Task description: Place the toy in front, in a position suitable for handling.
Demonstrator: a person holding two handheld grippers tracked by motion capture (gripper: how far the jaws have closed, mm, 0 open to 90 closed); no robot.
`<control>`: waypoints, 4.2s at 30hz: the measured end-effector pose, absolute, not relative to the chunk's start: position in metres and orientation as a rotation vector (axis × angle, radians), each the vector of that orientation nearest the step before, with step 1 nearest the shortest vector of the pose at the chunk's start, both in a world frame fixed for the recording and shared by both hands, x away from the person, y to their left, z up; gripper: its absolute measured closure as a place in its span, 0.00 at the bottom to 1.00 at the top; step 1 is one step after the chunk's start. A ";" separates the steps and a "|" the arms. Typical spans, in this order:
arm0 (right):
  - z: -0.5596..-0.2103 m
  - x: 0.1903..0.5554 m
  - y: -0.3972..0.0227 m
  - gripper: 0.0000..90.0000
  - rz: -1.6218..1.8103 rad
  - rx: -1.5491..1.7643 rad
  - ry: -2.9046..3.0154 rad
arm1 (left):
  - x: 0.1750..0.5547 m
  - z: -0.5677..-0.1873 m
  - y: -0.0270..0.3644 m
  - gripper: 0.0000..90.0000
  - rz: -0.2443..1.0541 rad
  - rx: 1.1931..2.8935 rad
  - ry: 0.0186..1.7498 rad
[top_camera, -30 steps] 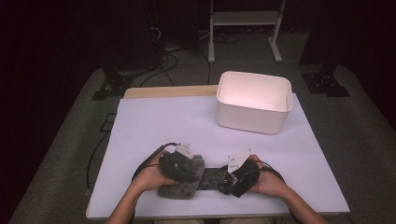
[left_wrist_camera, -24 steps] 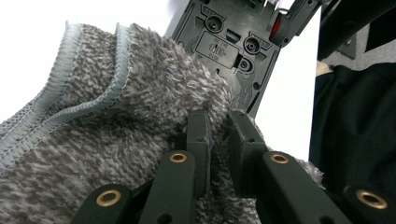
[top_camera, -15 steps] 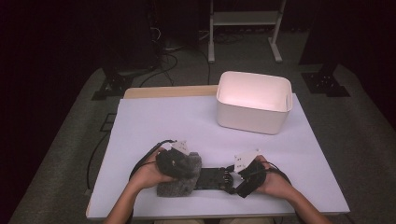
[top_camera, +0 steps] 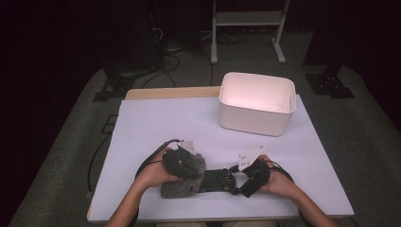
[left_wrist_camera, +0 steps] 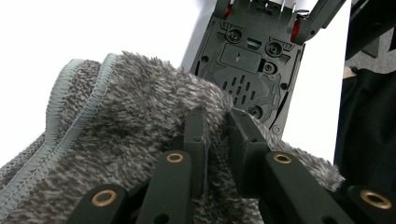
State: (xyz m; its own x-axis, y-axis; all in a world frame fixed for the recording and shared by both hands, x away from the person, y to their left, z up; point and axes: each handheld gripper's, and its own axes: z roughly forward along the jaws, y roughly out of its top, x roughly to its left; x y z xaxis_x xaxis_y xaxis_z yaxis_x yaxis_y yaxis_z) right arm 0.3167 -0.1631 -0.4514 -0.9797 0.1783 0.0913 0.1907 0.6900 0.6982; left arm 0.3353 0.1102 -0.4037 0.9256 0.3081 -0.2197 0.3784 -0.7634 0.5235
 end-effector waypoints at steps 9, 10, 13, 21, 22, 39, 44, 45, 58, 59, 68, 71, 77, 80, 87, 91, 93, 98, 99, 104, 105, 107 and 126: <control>-0.450 0.310 -0.156 0.25 -1.202 -0.225 -2.934 | 0.330 -0.401 0.084 0.87 -0.179 2.502 0.404; -0.450 0.309 -0.156 0.26 -1.209 -0.226 -2.937 | 0.330 -0.401 0.080 0.87 -0.184 2.499 0.393; -0.448 0.306 -0.155 0.26 -1.216 -0.212 -2.953 | 0.329 -0.399 0.065 0.88 -0.191 2.506 0.346; -0.450 0.303 -0.153 0.26 -1.212 -0.211 -2.965 | 0.323 -0.394 0.031 0.88 -0.196 2.538 0.243; -0.450 0.303 -0.153 0.26 -1.210 -0.205 -2.969 | 0.322 -0.394 0.028 0.88 -0.194 2.541 0.224; -0.453 0.304 -0.154 0.26 -1.230 -0.213 -2.954 | 0.329 -0.399 0.051 0.88 -0.185 2.505 0.294; -0.452 0.304 -0.154 0.26 -1.233 -0.208 -2.958 | 0.335 -0.401 0.065 0.88 -0.182 2.493 0.351; -0.451 0.304 -0.154 0.26 -1.234 -0.195 -2.965 | 0.334 -0.401 0.064 0.88 -0.186 2.490 0.350; -0.454 0.302 -0.152 0.26 -1.202 -0.216 -2.971 | 0.328 -0.398 0.023 0.88 -0.178 2.511 0.230; -0.455 0.302 -0.151 0.26 -1.200 -0.218 -2.968 | 0.329 -0.398 0.022 0.88 -0.176 2.519 0.219; -0.456 0.304 -0.152 0.26 -1.207 -0.210 -2.962 | 0.334 -0.397 0.048 0.87 -0.145 2.528 0.301; -0.456 0.304 -0.153 0.26 -1.205 -0.215 -2.959 | 0.335 -0.398 0.073 0.87 -0.143 2.515 0.366; -0.456 0.304 -0.153 0.26 -1.203 -0.213 -2.961 | 0.334 -0.399 0.108 0.86 -0.132 2.501 0.450; -0.456 0.304 -0.153 0.26 -1.202 -0.203 -2.966 | 0.334 -0.399 0.122 0.86 -0.119 2.500 0.483; -0.457 0.304 -0.152 0.25 -1.197 -0.200 -2.967 | 0.336 -0.400 0.134 0.86 -0.109 2.493 0.515; -0.457 0.304 -0.152 0.25 -1.195 -0.204 -2.966 | 0.337 -0.399 0.127 0.86 -0.109 2.504 0.502; -0.458 0.305 -0.152 0.25 -1.194 -0.203 -2.967 | 0.337 -0.397 0.121 0.86 -0.115 2.506 0.493; -0.458 0.304 -0.151 0.25 -1.191 -0.197 -2.973 | 0.342 -0.396 0.100 0.86 -0.131 2.513 0.451; -0.458 0.304 -0.151 0.25 -1.192 -0.198 -2.973 | 0.343 -0.396 0.095 0.86 -0.134 2.517 0.430; -0.458 0.304 -0.151 0.25 -1.191 -0.204 -2.972 | 0.341 -0.396 0.062 0.86 -0.145 2.544 0.345; -0.458 0.304 -0.151 0.25 -1.192 -0.208 -2.969 | 0.341 -0.396 0.056 0.86 -0.147 2.547 0.331; -0.458 0.303 -0.151 0.25 -1.191 -0.210 -2.969 | 0.339 -0.396 0.045 0.86 -0.147 2.549 0.301; -0.459 0.304 -0.152 0.25 -1.205 -0.201 -2.966 | 0.322 -0.395 0.054 0.85 -0.196 2.550 0.238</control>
